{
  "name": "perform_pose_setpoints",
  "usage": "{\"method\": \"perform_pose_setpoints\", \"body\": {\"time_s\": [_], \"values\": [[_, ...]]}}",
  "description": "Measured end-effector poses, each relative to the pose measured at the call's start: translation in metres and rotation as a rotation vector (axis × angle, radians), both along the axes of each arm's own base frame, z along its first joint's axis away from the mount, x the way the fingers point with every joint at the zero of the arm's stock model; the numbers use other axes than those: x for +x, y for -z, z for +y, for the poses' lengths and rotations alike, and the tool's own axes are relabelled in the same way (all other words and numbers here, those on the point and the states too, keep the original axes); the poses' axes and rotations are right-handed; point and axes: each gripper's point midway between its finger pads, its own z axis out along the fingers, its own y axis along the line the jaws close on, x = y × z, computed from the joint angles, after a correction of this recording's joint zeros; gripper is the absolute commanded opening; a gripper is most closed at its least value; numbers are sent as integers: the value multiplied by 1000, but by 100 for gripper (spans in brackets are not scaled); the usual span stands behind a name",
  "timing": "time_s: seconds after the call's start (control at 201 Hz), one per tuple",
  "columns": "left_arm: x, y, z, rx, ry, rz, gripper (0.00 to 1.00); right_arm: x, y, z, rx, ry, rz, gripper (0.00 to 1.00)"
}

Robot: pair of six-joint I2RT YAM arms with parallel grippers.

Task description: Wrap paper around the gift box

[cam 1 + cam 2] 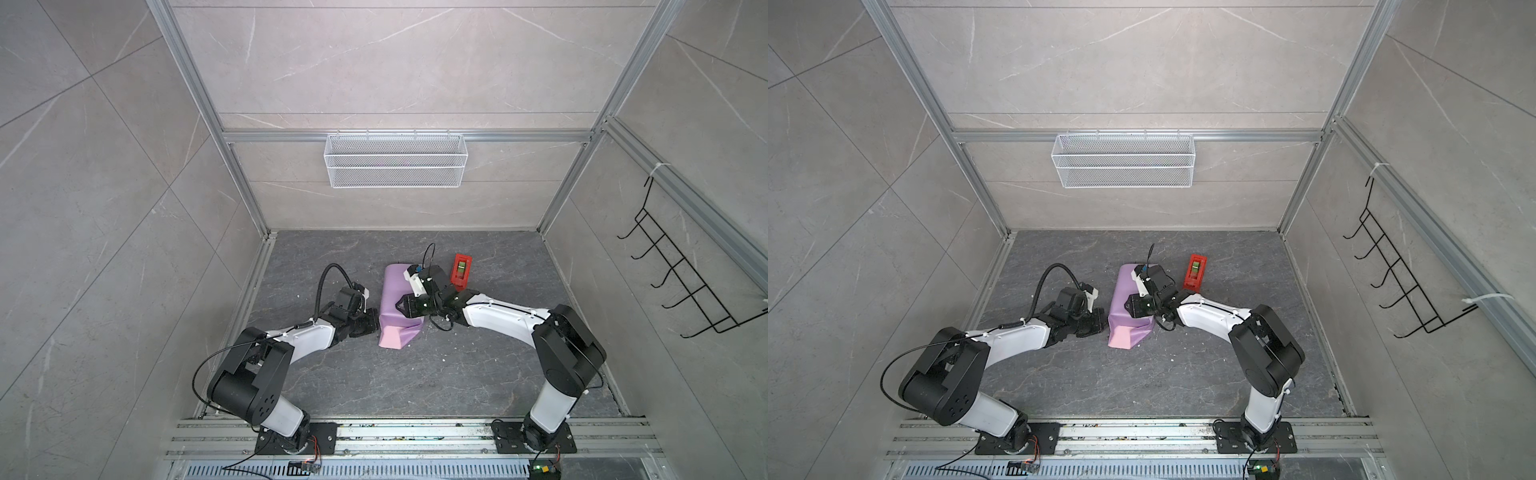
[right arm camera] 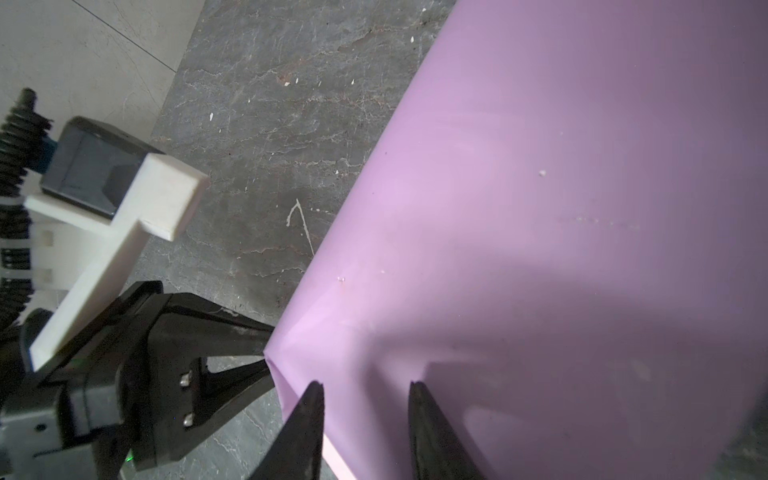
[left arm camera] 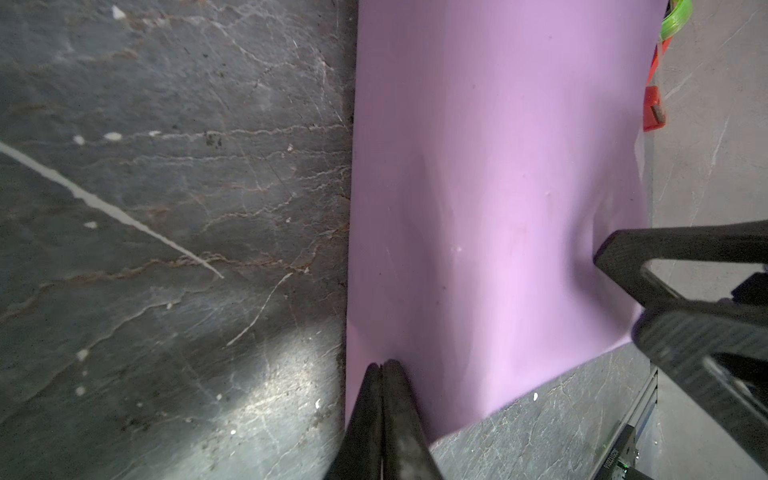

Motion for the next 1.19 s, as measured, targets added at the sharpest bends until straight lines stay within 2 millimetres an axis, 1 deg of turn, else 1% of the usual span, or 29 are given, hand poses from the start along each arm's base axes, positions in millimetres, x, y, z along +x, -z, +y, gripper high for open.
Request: {"method": "perform_pose_setpoints", "body": {"time_s": [0.378,0.577,0.841,0.966,1.19], "values": [[1,2,-9,1,-8,3,7,2,1,-2,0,8,-8,36],[2,3,-15,-3,-12,9,12,5,2,-4,3,20,-22,35],[3,4,-15,4,-40,14,15,6,3,-3,17,26,-32,34],[2,4,-18,2,-51,15,15,6,2,-4,19,27,-34,34],[1,-3,-32,-38,-38,-12,9,6,3,-4,22,32,-35,34]]}}
